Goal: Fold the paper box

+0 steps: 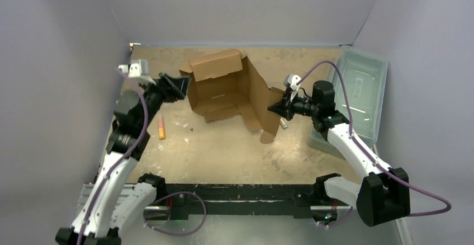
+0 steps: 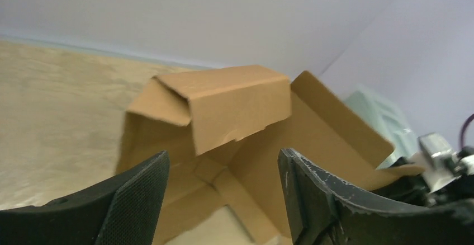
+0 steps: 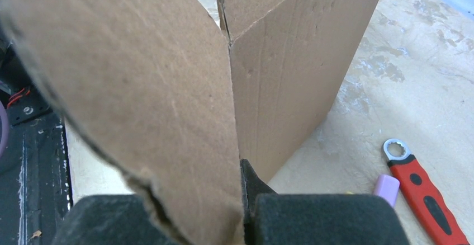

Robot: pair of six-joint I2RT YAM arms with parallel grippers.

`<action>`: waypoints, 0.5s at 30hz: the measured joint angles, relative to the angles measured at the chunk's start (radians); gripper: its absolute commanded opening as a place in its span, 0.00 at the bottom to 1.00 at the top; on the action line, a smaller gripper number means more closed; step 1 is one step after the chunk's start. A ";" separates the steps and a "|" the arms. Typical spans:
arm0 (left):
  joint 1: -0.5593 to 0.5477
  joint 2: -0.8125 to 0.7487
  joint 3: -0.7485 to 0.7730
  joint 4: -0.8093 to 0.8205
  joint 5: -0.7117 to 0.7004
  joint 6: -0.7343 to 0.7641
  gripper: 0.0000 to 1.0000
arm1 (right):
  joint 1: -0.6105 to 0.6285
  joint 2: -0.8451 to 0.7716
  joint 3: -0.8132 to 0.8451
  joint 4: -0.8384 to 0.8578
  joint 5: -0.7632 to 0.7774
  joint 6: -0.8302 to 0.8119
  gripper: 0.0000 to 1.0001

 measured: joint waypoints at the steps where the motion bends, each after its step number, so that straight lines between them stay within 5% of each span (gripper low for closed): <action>1: 0.000 -0.061 -0.047 0.007 -0.026 0.044 0.72 | 0.000 0.001 0.000 0.000 0.000 0.000 0.00; 5: 0.000 -0.175 -0.206 0.062 -0.108 0.149 0.70 | 0.000 0.009 0.000 0.002 -0.001 0.000 0.00; 10: 0.000 -0.059 -0.375 0.191 -0.161 0.221 0.67 | 0.000 0.010 0.000 0.004 -0.001 0.001 0.00; 15: 0.001 0.081 -0.449 0.329 -0.181 0.271 0.45 | 0.000 0.011 0.000 0.004 -0.001 0.002 0.00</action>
